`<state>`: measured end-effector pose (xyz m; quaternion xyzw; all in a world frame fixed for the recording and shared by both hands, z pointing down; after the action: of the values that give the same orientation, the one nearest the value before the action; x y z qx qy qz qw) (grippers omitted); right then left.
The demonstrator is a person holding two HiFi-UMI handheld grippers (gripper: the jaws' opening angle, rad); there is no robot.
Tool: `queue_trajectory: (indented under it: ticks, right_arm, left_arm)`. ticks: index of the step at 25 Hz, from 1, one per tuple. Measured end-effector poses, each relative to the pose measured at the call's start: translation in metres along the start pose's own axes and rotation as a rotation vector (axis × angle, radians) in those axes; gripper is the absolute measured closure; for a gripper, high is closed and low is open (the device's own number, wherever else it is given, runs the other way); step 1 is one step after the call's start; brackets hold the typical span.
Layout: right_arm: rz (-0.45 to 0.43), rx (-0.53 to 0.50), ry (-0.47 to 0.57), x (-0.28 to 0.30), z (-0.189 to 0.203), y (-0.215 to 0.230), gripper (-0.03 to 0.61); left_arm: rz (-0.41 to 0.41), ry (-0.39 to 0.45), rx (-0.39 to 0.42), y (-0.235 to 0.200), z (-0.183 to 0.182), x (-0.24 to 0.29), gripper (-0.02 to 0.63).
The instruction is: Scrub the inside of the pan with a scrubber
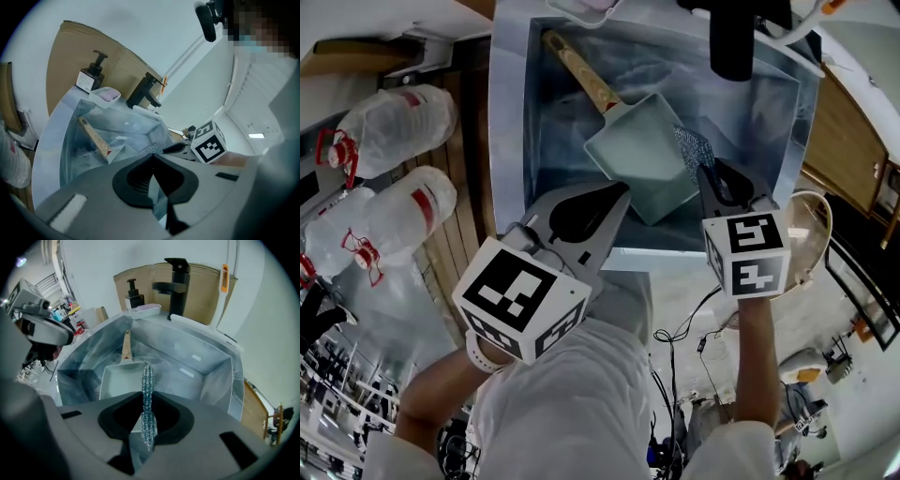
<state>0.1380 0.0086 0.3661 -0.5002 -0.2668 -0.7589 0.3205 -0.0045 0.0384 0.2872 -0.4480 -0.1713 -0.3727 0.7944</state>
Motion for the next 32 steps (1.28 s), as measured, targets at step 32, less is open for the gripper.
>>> queue_trajectory:
  ticks: [32]
  right_arm:
    - [-0.099, 0.035, 0.079, 0.03, 0.02, 0.026, 0.522]
  left_arm:
    - [-0.039, -0.022, -0.056, -0.005, 0.029, 0.034, 0.609]
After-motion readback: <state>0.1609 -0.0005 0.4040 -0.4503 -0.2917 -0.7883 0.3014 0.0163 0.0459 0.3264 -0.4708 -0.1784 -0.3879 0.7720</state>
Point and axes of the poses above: the fingertips, and each gripper's own axes: x forward along the fingers, y to its right, z out of its underside, the point moved 2 cm from there along -x, backward along the fingers, and after that the axes turned 3 degrees about -z, right-handed, at the moved point
